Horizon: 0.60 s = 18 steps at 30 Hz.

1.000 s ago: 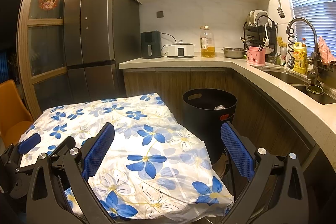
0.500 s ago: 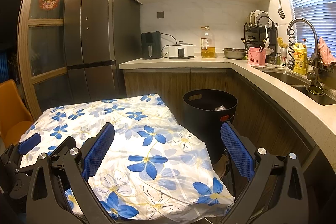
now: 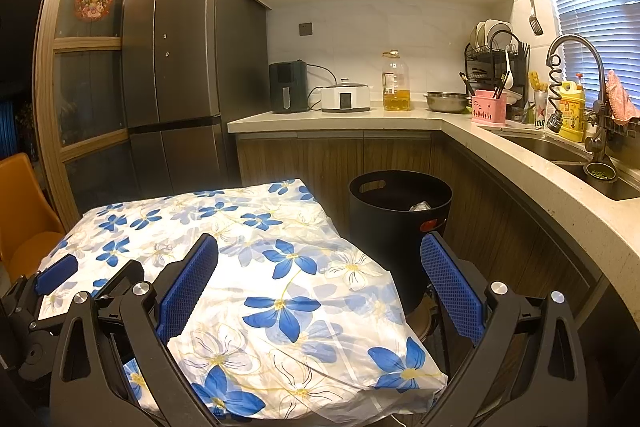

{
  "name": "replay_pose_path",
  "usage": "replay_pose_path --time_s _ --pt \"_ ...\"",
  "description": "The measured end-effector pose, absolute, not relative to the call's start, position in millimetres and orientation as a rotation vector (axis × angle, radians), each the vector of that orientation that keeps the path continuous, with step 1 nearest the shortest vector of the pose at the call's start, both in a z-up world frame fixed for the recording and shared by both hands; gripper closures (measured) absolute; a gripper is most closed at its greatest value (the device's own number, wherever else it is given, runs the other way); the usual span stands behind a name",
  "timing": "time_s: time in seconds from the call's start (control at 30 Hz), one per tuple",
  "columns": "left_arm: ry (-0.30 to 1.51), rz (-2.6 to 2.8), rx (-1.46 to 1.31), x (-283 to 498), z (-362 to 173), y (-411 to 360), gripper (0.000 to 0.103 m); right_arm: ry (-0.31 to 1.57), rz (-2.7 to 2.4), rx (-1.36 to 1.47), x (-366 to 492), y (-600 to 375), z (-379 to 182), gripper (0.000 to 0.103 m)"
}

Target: Collect trash

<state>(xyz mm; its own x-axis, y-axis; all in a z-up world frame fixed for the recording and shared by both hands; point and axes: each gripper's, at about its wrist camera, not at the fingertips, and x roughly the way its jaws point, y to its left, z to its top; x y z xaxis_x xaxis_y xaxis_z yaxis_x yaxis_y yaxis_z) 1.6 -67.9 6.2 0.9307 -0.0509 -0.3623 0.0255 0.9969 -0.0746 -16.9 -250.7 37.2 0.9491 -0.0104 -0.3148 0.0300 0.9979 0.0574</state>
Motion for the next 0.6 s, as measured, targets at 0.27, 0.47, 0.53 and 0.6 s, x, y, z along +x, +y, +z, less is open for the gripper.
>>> replay_pose_path --time_s 0.27,0.47,0.53,0.6 --pt "0.373 -0.039 -0.070 1.3 6.4 -66.8 0.006 0.320 -0.021 0.060 -16.6 -250.7 37.2 0.006" --pt "0.371 -0.038 -0.070 1.4 7.3 -65.4 0.006 0.318 -0.021 0.061 -16.7 -250.4 37.1 0.006" --pt "0.372 -0.038 -0.071 1.2 6.9 -65.0 0.006 0.318 -0.022 0.062 -17.2 -250.6 36.7 0.006" --pt "0.372 -0.038 -0.070 1.7 7.4 -65.6 0.006 0.318 -0.021 0.062 -17.1 -250.5 36.8 0.006"
